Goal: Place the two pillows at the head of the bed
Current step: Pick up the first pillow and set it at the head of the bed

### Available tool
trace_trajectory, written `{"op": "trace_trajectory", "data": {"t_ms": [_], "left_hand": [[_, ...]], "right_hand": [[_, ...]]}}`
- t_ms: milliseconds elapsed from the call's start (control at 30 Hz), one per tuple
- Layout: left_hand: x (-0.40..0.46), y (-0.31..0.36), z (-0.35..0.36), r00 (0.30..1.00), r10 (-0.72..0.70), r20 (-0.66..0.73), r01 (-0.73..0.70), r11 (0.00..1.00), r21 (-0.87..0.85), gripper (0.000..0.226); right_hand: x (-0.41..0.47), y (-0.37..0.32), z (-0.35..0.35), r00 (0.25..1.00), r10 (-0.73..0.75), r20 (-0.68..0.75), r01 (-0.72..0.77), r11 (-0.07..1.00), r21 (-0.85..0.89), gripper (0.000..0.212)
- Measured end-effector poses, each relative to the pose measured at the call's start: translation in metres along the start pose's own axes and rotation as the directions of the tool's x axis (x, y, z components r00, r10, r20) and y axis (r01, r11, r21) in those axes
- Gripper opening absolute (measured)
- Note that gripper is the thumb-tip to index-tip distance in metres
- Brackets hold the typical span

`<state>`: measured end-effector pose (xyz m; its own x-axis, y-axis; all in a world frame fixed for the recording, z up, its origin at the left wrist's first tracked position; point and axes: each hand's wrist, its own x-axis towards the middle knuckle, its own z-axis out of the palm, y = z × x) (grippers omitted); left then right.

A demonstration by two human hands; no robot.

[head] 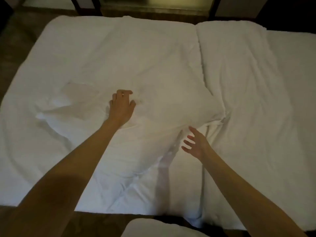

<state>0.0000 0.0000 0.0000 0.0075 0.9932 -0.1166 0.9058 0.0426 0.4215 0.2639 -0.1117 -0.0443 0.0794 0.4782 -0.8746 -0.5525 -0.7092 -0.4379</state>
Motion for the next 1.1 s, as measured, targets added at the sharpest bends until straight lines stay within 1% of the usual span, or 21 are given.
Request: {"op": "trace_trajectory", "data": {"t_ms": [67,133,200,300,400,500,567,633,700,733,800,867,933,1033,1100], "left_hand": [[0.021,-0.008,-0.001,0.997,-0.051,0.051,0.048,0.997,0.054,0.046],[0.041,-0.022,0.003,0.984,-0.111,0.137,0.097,0.989,0.108,0.05],[0.056,-0.037,0.012,0.97,-0.153,0.186,0.122,0.978,0.167,0.051],[0.068,-0.054,0.02,0.964,-0.192,0.184,0.153,0.966,0.208,0.052],[0.073,-0.056,0.026,0.956,-0.231,0.178,0.185,0.952,0.242,0.054],[0.075,-0.055,0.03,0.967,-0.231,0.106,0.203,0.953,0.224,0.046],[0.075,-0.057,0.033,0.967,-0.235,0.099,0.215,0.959,0.184,0.04],[0.072,-0.06,0.035,0.967,-0.228,0.116,0.207,0.964,0.167,0.04],[0.069,-0.06,0.037,0.962,-0.244,0.124,0.227,0.964,0.138,0.045],[0.067,-0.059,0.036,0.958,-0.256,0.126,0.242,0.963,0.12,0.048],[0.066,-0.056,0.033,0.956,-0.264,0.127,0.256,0.963,0.079,0.053],[0.066,-0.054,0.027,0.956,-0.264,0.127,0.265,0.964,0.007,0.056],[0.064,-0.049,0.018,0.962,-0.246,0.116,0.262,0.953,-0.149,0.053],[0.058,-0.03,0.001,0.963,-0.257,0.079,0.264,0.856,-0.444,0.045],[0.051,-0.011,-0.012,0.96,-0.28,0.026,0.249,0.805,-0.538,0.044]], "right_hand": [[0.008,0.001,0.011,1.0,0.001,-0.03,-0.003,0.996,-0.086,0.069],[0.015,0.005,0.024,1.0,0.013,-0.018,-0.016,0.99,-0.14,0.082],[0.024,0.008,0.039,0.998,0.047,-0.031,-0.052,0.987,-0.153,0.084],[0.036,0.012,0.05,0.991,0.114,-0.07,-0.123,0.982,-0.144,0.076],[0.048,0.019,0.061,0.982,0.141,-0.126,-0.156,0.98,-0.119,0.087],[0.063,0.024,0.074,0.978,0.075,-0.197,-0.087,0.995,-0.057,0.092],[0.075,0.028,0.079,0.982,0.0,-0.187,0.003,1.0,0.019,0.089],[0.079,0.032,0.081,0.984,-0.069,-0.163,0.08,0.994,0.067,0.078],[0.079,0.035,0.082,0.979,-0.141,-0.147,0.153,0.985,0.074,0.064],[0.079,0.036,0.082,0.973,-0.154,-0.174,0.165,0.985,0.045,0.061],[0.077,0.036,0.08,0.95,-0.152,-0.273,0.144,0.988,-0.048,0.063],[0.074,0.034,0.076,0.942,-0.136,-0.307,0.122,0.99,-0.067,0.059],[0.068,0.032,0.073,0.95,-0.112,-0.291,0.116,0.993,-0.003,0.05],[0.057,0.025,0.067,0.953,-0.121,-0.278,0.133,0.991,0.024,0.045],[0.046,0.016,0.062,0.95,-0.151,-0.274,0.16,0.987,0.013,0.04]]}}
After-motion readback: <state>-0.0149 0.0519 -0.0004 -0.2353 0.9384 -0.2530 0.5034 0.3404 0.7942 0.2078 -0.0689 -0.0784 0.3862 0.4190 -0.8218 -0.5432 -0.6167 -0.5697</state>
